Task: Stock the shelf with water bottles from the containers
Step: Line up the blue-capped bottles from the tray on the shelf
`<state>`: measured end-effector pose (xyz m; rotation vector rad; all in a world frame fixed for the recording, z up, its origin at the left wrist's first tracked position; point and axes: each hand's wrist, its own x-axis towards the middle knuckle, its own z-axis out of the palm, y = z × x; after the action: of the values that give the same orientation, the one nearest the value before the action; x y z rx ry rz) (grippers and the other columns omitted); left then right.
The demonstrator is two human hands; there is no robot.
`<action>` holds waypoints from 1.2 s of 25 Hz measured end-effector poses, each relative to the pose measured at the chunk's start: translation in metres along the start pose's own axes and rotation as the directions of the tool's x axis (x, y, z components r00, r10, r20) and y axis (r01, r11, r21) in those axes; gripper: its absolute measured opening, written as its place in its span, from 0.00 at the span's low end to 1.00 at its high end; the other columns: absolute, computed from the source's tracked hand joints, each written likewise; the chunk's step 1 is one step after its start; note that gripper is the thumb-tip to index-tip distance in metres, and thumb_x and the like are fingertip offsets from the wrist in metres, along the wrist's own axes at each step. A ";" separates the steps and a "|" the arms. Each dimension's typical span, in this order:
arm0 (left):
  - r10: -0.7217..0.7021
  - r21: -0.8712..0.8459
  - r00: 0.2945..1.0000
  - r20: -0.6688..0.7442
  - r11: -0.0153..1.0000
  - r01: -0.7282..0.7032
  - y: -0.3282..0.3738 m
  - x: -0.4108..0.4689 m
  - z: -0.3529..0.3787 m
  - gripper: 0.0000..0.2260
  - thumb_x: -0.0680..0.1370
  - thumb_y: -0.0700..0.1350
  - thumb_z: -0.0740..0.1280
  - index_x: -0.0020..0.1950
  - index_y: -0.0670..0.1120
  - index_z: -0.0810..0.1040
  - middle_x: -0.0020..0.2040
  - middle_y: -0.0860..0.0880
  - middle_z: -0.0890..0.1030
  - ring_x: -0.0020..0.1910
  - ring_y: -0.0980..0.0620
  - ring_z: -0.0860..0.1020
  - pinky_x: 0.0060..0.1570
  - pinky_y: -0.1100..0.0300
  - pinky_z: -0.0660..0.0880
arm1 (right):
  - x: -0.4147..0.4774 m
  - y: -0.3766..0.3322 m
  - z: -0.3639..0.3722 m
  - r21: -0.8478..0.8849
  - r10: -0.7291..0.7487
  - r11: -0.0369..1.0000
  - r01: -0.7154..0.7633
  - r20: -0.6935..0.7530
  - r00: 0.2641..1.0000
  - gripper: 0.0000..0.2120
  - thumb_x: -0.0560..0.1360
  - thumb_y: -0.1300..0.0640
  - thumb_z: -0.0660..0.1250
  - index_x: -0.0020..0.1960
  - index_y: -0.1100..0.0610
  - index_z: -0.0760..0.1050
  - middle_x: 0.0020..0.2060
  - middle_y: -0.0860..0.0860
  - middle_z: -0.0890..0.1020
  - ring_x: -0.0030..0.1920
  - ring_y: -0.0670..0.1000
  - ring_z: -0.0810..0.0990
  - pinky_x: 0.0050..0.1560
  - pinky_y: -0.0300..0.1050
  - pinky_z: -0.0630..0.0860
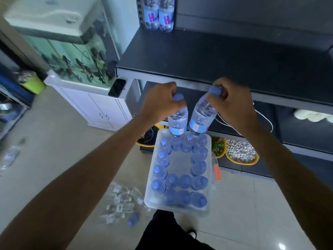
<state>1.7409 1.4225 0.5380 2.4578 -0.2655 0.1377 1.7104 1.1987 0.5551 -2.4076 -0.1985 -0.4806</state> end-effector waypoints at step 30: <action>0.090 -0.472 0.978 -0.188 0.865 -0.171 -0.011 0.186 -0.006 0.31 0.66 0.45 0.76 0.66 0.51 0.69 0.57 0.48 0.79 0.57 0.47 0.80 0.56 0.47 0.78 | 0.192 -0.011 0.034 0.026 0.274 0.962 -0.273 -0.074 0.959 0.29 0.74 0.37 0.71 0.60 0.59 0.68 0.49 0.53 0.81 0.47 0.55 0.82 0.46 0.52 0.79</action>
<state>1.9242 1.4060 0.5664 1.9131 -0.3499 0.2896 1.8944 1.2322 0.6118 -2.3486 0.1629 -0.4395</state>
